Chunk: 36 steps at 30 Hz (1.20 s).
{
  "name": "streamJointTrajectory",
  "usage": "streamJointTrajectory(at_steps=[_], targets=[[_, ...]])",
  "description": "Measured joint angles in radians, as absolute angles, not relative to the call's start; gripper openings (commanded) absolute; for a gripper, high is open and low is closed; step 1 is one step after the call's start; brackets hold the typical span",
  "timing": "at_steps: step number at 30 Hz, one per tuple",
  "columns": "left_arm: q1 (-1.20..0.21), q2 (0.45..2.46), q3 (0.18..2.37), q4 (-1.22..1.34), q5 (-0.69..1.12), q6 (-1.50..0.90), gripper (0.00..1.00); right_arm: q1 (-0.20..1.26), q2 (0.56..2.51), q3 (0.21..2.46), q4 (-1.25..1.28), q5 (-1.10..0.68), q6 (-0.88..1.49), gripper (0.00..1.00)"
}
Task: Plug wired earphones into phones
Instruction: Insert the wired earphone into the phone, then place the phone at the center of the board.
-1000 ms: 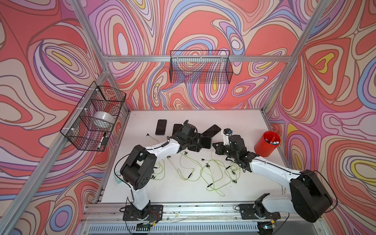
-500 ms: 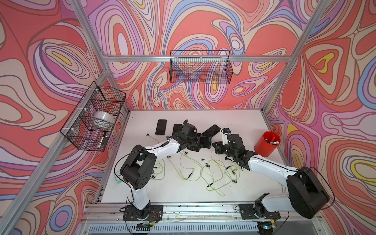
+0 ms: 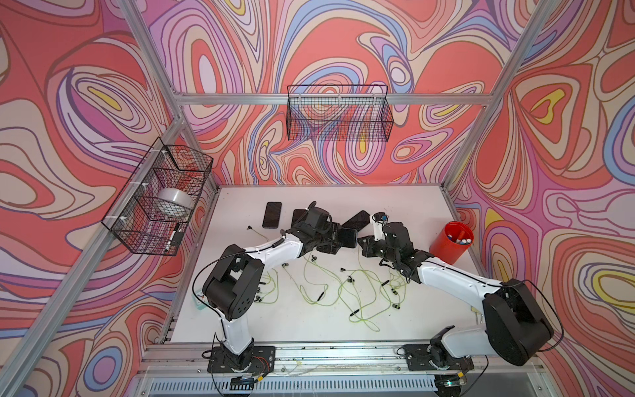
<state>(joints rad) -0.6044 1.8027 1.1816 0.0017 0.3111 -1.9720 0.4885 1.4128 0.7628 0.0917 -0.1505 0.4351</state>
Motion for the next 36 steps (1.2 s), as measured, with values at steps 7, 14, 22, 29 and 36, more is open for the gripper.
streamJointTrajectory(at_steps=[7,14,22,29,36], targets=[[-0.601,1.81,1.182,0.004,0.316,-1.966,0.0,0.458,1.427,0.793,0.033,-0.19,0.44,0.21],[-0.61,1.818,1.203,-0.03,0.363,-1.898,0.0,0.324,1.36,0.841,-0.145,-0.299,0.428,0.62],[-0.608,1.894,1.4,-0.221,0.316,-1.696,0.0,0.124,1.32,0.953,-0.36,-0.429,0.387,0.65],[-0.648,2.107,1.82,-0.461,0.276,-1.356,0.0,-0.003,1.319,0.953,-0.454,-0.491,0.37,0.61],[-0.762,2.392,2.318,-0.751,0.178,-0.973,0.0,-0.03,1.237,0.888,-0.477,-0.486,0.364,0.57]])
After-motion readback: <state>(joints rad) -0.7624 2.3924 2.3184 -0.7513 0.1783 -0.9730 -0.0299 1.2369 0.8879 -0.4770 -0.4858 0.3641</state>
